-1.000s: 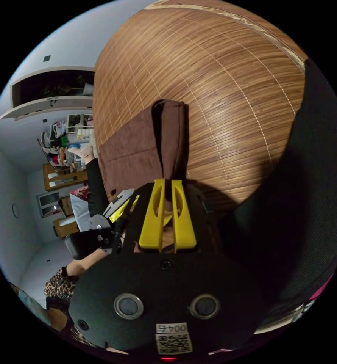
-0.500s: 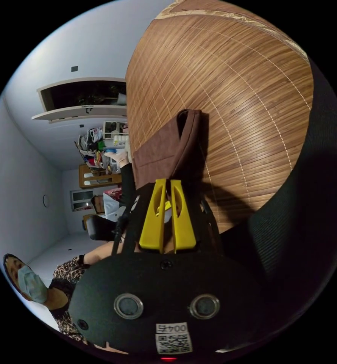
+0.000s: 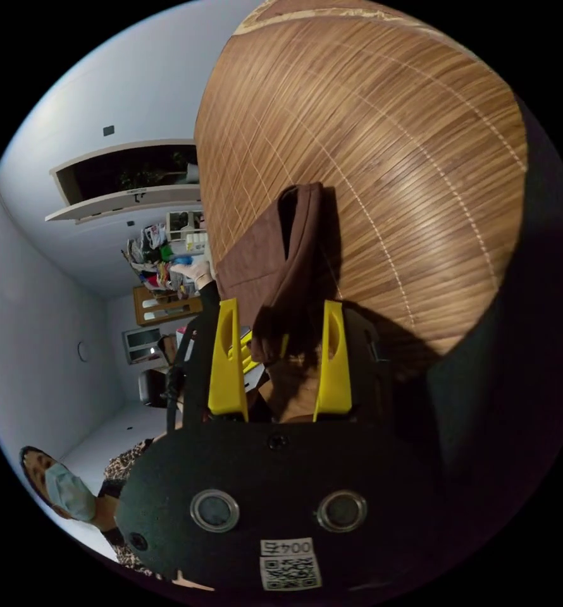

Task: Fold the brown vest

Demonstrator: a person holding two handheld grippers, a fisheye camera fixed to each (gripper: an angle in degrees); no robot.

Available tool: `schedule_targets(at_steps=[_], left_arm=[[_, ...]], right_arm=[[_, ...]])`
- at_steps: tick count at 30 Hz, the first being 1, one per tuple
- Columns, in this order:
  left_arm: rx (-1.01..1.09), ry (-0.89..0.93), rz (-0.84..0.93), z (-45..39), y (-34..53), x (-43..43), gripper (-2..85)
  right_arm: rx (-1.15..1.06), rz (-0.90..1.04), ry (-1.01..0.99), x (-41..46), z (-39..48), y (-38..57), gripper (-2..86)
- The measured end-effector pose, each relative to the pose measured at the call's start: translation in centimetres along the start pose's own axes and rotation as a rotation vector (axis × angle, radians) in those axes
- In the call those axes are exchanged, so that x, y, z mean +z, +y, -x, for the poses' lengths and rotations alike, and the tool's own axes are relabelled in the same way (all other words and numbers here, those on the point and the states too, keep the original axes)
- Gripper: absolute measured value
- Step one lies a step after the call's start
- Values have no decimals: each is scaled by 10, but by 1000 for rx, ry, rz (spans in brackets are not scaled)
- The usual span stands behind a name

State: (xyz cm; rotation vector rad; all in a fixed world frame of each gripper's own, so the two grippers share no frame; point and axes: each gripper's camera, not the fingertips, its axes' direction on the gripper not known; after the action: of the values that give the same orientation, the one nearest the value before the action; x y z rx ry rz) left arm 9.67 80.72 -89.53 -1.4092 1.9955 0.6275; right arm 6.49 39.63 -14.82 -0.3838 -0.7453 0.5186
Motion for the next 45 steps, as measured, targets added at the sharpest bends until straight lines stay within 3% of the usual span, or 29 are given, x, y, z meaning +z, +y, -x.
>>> schedule_targets(at_steps=[12,17,20,28,39,45], left_arm=[[81,37,-11,-8,7,-46,81],[-75,-144,-93,38,12,-88,40],[-162,-198,-60,72,2,-92,15],[-123,-355,154,87,-22,-66,2],[-111,-454,118,69,-13,-89,1],[-131,-392,127,69,-11,-140,1]], right_arm=[[-63,52,207,49,19,-26,40],[-76,47,213,60,26,-26,35],[-82,44,209,68,29,-26,34],[-100,34,179,88,38,-23,30],[-199,-8,77,113,58,-10,16],[-220,-11,50,133,67,-5,12]])
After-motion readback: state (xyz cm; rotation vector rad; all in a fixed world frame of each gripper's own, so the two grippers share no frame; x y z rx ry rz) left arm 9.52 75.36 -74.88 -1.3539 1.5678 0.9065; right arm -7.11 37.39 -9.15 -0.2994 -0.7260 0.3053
